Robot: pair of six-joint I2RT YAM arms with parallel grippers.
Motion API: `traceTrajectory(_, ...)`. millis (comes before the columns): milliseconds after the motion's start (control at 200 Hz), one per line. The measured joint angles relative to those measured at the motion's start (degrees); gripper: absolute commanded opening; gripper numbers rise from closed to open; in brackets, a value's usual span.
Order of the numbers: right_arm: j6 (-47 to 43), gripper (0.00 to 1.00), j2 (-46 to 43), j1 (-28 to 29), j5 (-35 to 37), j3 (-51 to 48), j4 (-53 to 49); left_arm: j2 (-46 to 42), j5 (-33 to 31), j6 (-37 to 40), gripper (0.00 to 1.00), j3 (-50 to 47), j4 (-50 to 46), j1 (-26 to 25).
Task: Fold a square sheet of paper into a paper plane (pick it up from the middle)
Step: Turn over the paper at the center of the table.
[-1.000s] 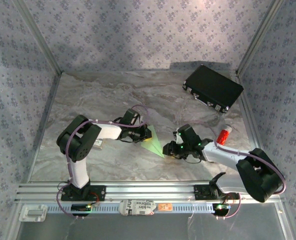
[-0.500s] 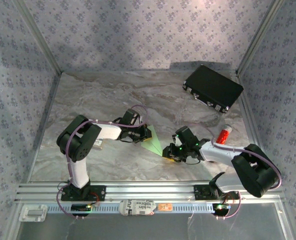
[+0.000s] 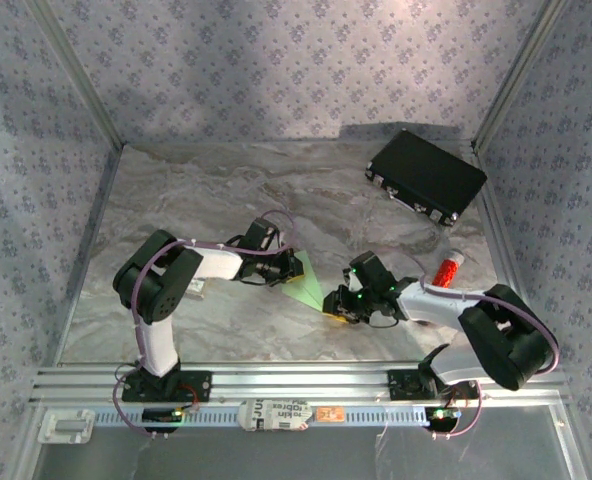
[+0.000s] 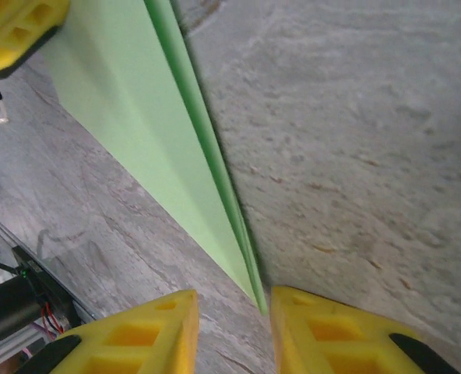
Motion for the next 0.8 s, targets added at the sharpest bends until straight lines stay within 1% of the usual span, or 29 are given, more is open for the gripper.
traceTrajectory(300, 0.7, 0.3, 0.1, -0.2, -0.4, 0.0, 2.9, 0.0, 0.1, 0.0, 0.08, -0.1, 0.2, 0.1)
traceTrajectory(510, 0.7, 0.31, 0.3, -1.4, -0.8, 0.0, 4.9, 0.0, 0.1, -0.3, 0.08, -0.1, 0.2, 0.1)
traceTrajectory(800, 0.7, 0.29, 3.5, -3.1, -3.0, 0.0, 9.3, 0.0, 0.2, -0.8, 0.08, -0.2, 0.4, 0.1)
